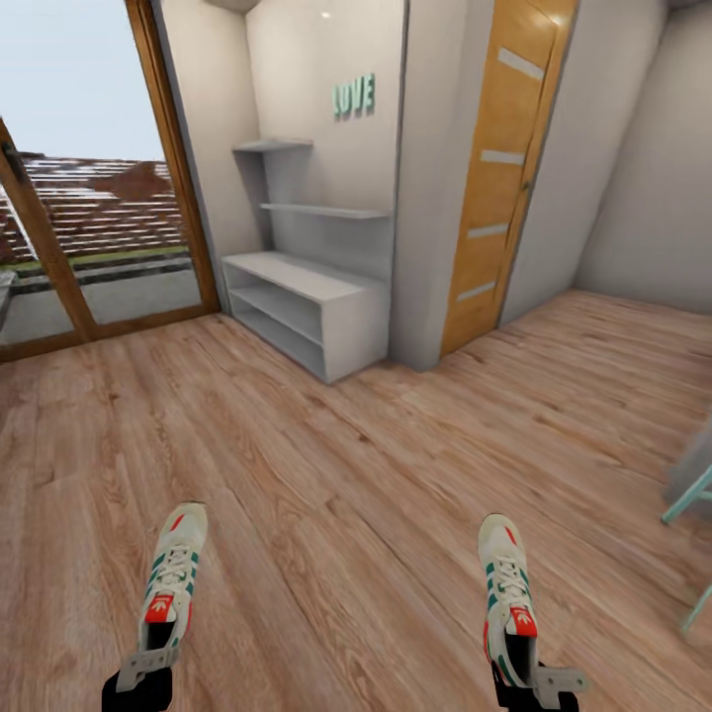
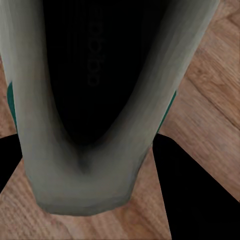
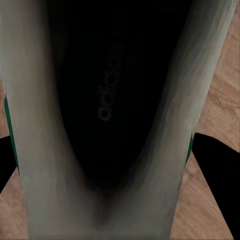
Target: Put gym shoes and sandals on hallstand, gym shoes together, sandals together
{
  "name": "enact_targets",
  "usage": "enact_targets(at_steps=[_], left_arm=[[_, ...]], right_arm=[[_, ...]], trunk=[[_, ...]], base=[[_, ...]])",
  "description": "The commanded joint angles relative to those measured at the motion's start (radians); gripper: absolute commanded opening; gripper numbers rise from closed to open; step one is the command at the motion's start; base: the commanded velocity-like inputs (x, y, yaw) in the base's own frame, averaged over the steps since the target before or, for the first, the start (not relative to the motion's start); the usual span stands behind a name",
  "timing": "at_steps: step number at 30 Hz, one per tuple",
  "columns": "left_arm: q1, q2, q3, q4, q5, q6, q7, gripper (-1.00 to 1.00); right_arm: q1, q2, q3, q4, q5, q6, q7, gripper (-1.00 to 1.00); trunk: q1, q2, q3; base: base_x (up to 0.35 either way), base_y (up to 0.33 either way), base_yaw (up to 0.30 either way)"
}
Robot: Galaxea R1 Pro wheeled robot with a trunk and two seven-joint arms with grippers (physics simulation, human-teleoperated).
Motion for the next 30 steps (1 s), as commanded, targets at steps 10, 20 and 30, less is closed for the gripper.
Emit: enact_targets(at_steps=[10, 20, 30], left_arm=[[-0.001, 0.0, 0.009, 0.002, -0.006, -0.004, -0.009, -1.0], [-0.001, 0.0, 0.009, 0.003, -0.006, -0.004, -0.009, -1.0], [-0.001, 0.0, 0.009, 0.004, -0.006, -0.004, -0.008, -1.0]], right_arm=[[0.0, 0.0, 0.0, 0.0, 0.0, -0.003, -0.003, -1.0], [0.0, 0.0, 0.0, -0.001, -0.001, -0.003, -0.003, -1.0], [0.0, 0.0, 0.0, -0.002, -0.001, -0.003, -0.003, -1.0]], trunk=[[0.0, 0.0, -0.001], [0.0, 0.0, -0.001], [0.0, 0.0, -0.001]], base=[[0.331, 0.072, 0.279], [0.332, 0.038, 0.279], [0.332, 0.026, 0.279]])
